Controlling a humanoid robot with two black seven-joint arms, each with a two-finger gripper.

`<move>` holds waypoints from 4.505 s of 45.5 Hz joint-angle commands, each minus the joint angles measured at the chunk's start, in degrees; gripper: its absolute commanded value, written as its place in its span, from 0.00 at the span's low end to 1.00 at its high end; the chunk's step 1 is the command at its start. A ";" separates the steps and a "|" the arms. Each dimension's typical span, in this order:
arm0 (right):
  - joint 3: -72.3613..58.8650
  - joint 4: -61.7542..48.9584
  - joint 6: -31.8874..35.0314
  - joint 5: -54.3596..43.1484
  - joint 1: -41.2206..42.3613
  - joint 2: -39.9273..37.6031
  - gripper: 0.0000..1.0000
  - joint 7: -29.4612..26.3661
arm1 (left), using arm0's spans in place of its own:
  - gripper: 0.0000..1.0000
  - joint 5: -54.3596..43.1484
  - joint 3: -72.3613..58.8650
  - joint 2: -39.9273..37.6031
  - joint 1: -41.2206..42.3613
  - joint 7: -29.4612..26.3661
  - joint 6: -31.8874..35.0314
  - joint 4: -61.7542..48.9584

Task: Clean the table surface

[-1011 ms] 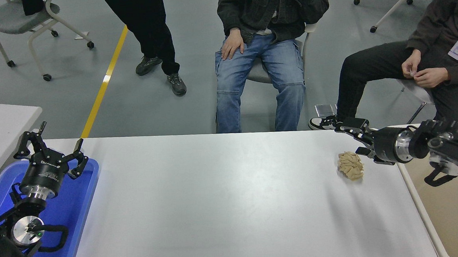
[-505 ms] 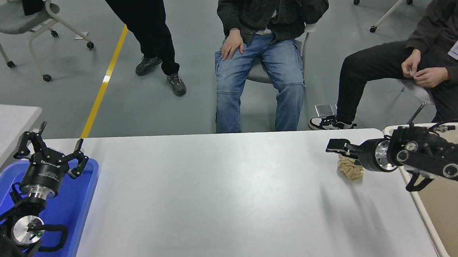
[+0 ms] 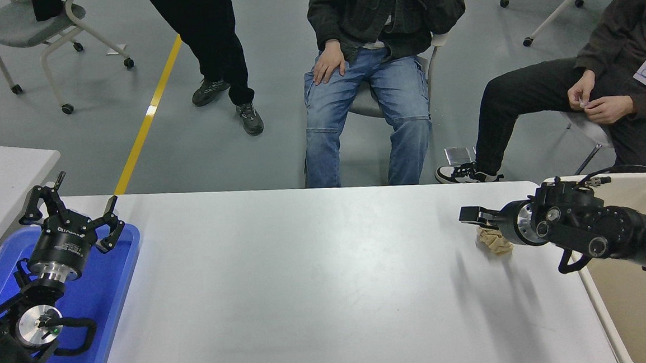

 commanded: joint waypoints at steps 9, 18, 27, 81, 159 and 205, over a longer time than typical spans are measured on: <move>-2.87 -8.42 -0.18 -0.15 -1.67 5.72 0.99 0.33 | 1.00 0.00 0.00 0.00 0.00 -0.02 0.00 0.00; -6.30 -11.84 -1.23 -0.15 -1.93 7.48 0.99 0.94 | 1.00 0.00 0.00 0.00 0.00 -0.02 0.00 0.08; -7.80 -14.66 -2.20 -0.06 -2.55 9.06 0.99 1.65 | 1.00 0.00 0.00 0.00 0.00 -0.02 0.00 0.00; -15.97 -30.39 -9.23 0.03 -9.84 17.94 0.93 5.78 | 1.00 0.00 0.00 0.00 0.00 -0.02 0.00 0.08; -14.66 -30.74 1.57 4.16 -5.54 14.69 0.00 14.30 | 1.00 0.00 0.00 0.00 0.00 0.07 0.00 0.09; -13.07 29.28 -6.68 8.29 16.25 -19.49 0.00 16.85 | 1.00 0.00 0.00 0.09 0.00 0.07 0.00 0.08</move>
